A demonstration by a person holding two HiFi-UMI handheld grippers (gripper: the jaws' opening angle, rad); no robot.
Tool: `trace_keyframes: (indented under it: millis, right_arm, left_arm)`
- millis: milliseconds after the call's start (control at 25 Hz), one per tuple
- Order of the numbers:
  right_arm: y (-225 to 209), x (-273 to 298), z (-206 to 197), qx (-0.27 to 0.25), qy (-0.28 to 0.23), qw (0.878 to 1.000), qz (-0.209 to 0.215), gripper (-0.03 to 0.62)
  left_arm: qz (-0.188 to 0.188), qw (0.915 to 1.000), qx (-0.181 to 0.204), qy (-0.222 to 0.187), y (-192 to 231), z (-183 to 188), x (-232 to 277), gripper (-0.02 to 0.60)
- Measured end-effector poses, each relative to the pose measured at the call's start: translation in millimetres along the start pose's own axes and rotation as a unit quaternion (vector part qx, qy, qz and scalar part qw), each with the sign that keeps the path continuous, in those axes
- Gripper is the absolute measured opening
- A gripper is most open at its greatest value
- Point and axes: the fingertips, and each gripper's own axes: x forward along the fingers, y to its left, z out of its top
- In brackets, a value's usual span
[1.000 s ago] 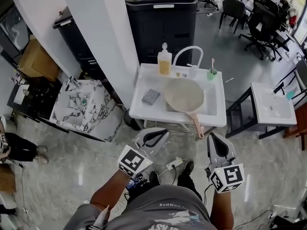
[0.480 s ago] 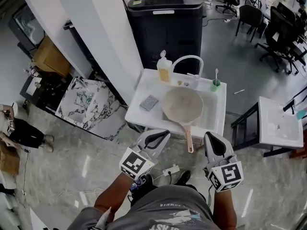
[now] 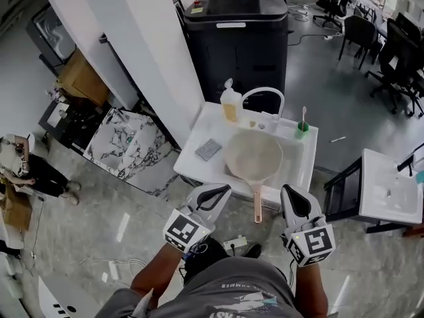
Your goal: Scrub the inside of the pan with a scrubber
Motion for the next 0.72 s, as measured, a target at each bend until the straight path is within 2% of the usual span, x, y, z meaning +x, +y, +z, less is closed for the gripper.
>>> trace_keyframes:
  millis: [200, 440, 720]
  right_arm:
    - [-8, 25, -1, -0.005, 0.007, 1.0, -0.011, 0.002]
    - [-10, 59, -4, 0.0, 0.018, 0.999, -0.042, 0.002]
    - [5, 119, 0, 0.0, 0.03, 0.999, -0.044, 0.002]
  left_arm:
    - [-0.003, 0.9999, -0.011, -0.001, 30, -12, 17, 0.002]
    - [-0.038, 0.9993, -0.001, -0.005, 64, -17, 34, 0.002]
    - [-0.035, 0.9993, -0.013, -0.002, 130, -29, 31, 0.002]
